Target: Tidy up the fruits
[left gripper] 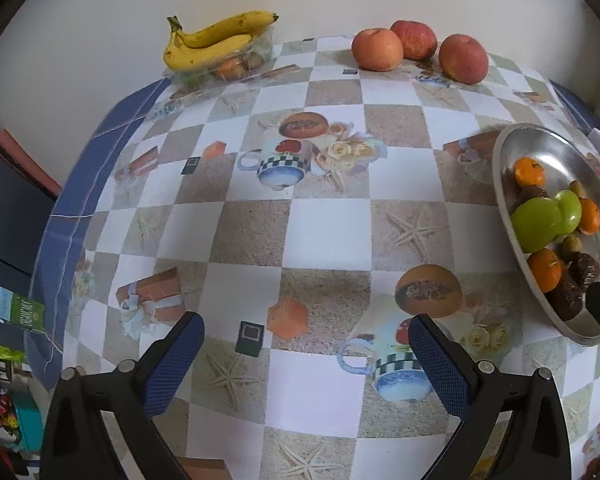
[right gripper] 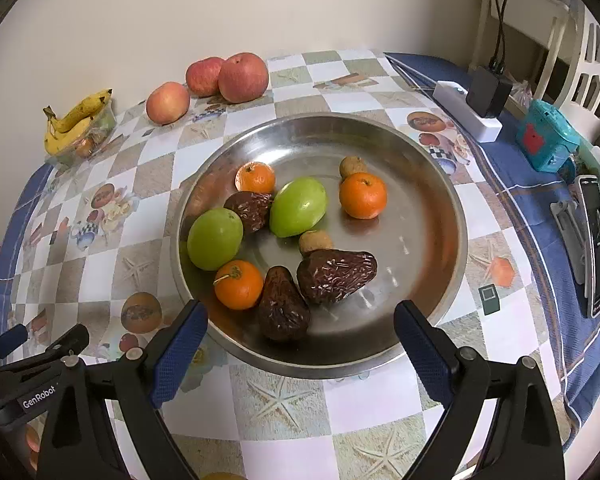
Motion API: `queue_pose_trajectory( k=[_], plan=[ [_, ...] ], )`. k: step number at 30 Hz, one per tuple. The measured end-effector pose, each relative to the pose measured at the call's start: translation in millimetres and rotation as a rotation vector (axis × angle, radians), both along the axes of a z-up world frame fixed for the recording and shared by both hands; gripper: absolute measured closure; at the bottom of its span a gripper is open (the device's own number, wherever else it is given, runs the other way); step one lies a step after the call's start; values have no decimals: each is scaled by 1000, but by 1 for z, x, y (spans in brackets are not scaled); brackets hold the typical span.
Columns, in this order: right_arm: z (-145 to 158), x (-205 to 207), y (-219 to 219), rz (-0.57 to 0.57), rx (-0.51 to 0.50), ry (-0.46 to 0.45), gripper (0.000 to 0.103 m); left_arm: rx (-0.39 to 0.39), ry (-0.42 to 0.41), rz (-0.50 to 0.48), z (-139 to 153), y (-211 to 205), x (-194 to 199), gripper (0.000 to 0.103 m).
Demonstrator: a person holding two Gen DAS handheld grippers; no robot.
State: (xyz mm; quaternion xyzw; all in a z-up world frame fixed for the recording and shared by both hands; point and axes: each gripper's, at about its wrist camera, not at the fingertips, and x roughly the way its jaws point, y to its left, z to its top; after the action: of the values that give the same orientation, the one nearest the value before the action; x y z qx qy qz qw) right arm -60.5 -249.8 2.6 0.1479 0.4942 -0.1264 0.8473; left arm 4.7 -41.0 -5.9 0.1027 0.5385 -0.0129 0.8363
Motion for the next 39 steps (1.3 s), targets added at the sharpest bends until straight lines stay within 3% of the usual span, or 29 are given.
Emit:
queue_pose_trajectory(
  k=[39],
  plan=[
    [-1,6,6,50,-38,21,9,-93,35,41,-2,10,4,0]
  ],
)
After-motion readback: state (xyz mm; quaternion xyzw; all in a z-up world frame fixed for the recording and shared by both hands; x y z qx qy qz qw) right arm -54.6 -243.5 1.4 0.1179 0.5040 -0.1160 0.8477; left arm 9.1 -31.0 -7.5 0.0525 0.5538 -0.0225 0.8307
